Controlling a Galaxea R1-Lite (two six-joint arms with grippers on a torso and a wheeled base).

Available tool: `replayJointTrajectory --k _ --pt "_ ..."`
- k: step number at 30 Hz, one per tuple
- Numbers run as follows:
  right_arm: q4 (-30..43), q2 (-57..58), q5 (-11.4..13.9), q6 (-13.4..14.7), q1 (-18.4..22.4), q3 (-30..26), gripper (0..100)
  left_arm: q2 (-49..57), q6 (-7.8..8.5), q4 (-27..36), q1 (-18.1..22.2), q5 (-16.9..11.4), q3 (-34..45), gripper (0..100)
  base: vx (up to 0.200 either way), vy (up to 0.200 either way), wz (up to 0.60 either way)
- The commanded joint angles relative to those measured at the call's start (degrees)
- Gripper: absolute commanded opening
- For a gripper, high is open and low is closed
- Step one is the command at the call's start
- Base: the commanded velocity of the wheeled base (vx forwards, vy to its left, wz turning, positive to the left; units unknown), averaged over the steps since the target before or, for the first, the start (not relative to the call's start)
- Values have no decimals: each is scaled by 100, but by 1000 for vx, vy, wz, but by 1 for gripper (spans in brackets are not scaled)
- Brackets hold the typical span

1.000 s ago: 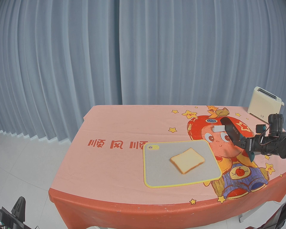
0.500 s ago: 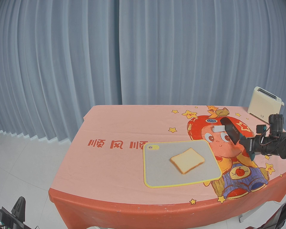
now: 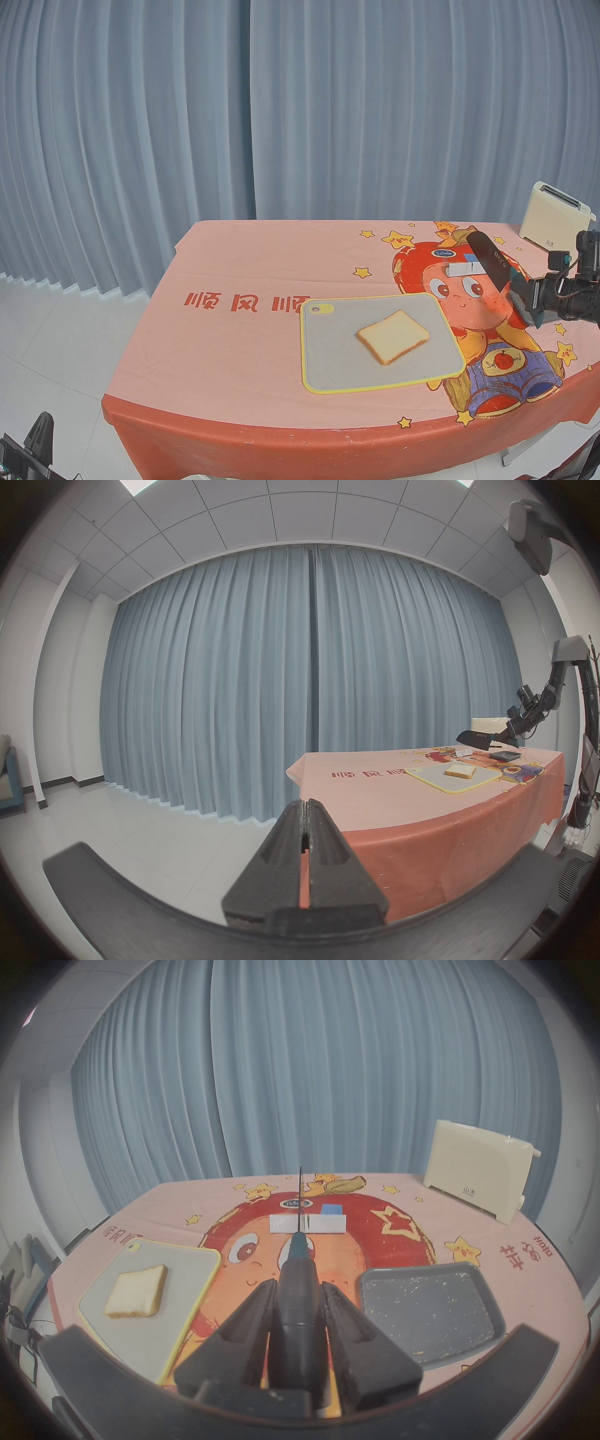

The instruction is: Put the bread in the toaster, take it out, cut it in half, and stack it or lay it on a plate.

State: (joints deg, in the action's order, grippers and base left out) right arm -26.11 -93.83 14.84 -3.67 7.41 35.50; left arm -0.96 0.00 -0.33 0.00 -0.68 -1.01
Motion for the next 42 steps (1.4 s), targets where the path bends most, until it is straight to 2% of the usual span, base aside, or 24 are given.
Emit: replayJointTrajectory --k 1,10,27,32,42 --pt "18 366 2 -2 -3 -34 0 52 0 -2 0 -2 101 0 0 0 0" --pt "10 664 19 7 -249 -219 0 52 0 -2 0 -2 101 0 0 0 0" --pt "10 1367 19 42 -1348 -623 0 52 0 -2 0 -2 101 0 0 0 0" --pt "-78 1614 28 51 -1840 -896 0 52 0 -2 0 -2 101 0 0 0 0" --pt "-105 1701 11 15 -2288 -957 0 52 0 -2 0 -2 101 0 0 0 0"
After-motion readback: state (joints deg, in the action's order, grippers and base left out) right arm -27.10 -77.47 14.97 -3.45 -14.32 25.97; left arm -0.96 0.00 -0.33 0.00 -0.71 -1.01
